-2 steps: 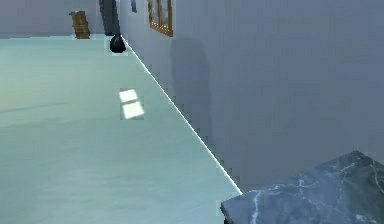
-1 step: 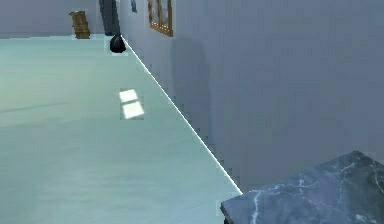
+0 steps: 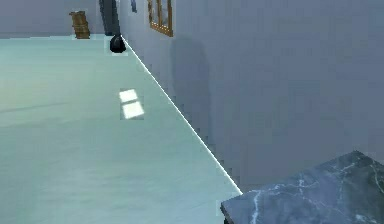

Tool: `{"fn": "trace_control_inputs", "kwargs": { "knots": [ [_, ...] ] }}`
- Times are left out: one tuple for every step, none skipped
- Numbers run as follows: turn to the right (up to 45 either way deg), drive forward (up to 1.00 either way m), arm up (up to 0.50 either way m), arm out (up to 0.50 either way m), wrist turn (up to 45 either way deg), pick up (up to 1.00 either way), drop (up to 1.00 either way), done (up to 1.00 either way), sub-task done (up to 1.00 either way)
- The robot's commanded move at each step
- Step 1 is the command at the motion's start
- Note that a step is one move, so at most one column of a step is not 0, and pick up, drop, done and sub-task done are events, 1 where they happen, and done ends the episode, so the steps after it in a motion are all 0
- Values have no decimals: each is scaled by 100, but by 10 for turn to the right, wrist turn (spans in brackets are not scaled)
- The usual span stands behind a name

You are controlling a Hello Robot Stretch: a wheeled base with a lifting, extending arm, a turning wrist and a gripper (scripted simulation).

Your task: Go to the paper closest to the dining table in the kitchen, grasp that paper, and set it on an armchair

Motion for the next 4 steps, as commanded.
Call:
{"fn": "trace_control_inputs", "kwargs": {
  "knots": [
    [0, 0, 0, 0, 390, 0, 0, 0, 0],
    [0, 0, -16, 0, 0, 0, 0, 0, 0],
    [0, 0, 0, 0, 0, 100, 0, 0, 0],
    [0, 0, 10, 0, 0, 0, 0, 0, 0]
  ]
}}
